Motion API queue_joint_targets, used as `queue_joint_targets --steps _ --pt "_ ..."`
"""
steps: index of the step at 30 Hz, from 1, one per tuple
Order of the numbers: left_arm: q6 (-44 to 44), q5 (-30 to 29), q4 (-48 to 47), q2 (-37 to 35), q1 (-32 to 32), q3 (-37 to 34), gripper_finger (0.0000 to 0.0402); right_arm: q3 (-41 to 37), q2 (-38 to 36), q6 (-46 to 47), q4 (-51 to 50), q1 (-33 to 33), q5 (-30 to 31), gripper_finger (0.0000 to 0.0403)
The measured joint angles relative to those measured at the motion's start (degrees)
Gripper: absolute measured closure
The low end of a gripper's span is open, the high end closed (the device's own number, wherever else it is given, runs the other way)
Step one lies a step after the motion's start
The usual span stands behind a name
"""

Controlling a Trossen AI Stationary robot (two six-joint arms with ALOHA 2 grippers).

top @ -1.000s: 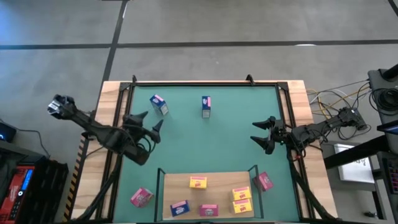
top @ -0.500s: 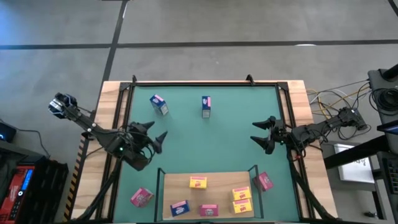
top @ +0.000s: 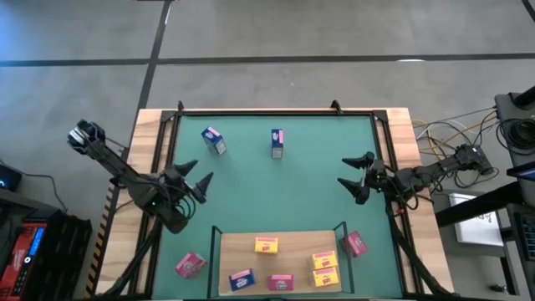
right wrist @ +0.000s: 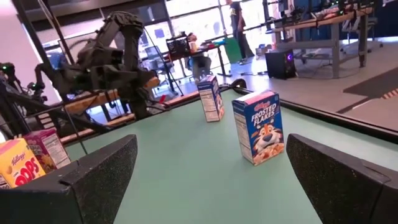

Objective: Stack cereal on shelf
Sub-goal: Put the yellow cereal box on the shelf aligned with the other yellow cereal boxes

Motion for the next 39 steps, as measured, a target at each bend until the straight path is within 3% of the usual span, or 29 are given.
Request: queue_joint_targets --steps 3,8,15,21,24,29,34,39 --pt "-4.85 -0.08 -1.86 -4.0 -0.26 -3.42 0.0018 0.0 0.0 0.01 0.0 0.0 0.0 0.0003" --pt "-4.24 -0.35 -1.94 -10.86 -0.29 -6.93 0.0018 0.0 0.0 0.01 -0.02 0.0 0.0 0.0003" --pt "4.01 9.12 -5.97 -20.14 -0.28 -7.34 0.0018 0.0 0.0 -0.6 -0.01 0.0 0.02 0.0003" --pt "16.03 15.38 -3.85 -28.87 -0.27 -7.05 0.0018 0.0 0.0 -0.6 0.0 0.0 0.02 0.0003" --pt "27.09 21.82 5.78 -31.68 -0.27 -6.97 0.0018 -0.01 0.0 -0.49 -0.01 0.0 0.02 0.0003" --pt "54.11 37.59 31.59 -31.49 -0.3 -7.3 0.0018 0.0 0.0 -0.4 -0.02 0.0 0.02 0.0003" --pt "78.33 39.44 52.24 -29.22 -0.29 -11.76 0.0018 0.0 0.0 -0.38 0.0 0.0 -0.02 0.0003" --pt "81.3 39.44 64.37 -31.21 -0.23 -20.19 0.0018 0.0 0.0 -0.36 1.79 0.0 -0.04 0.0003"
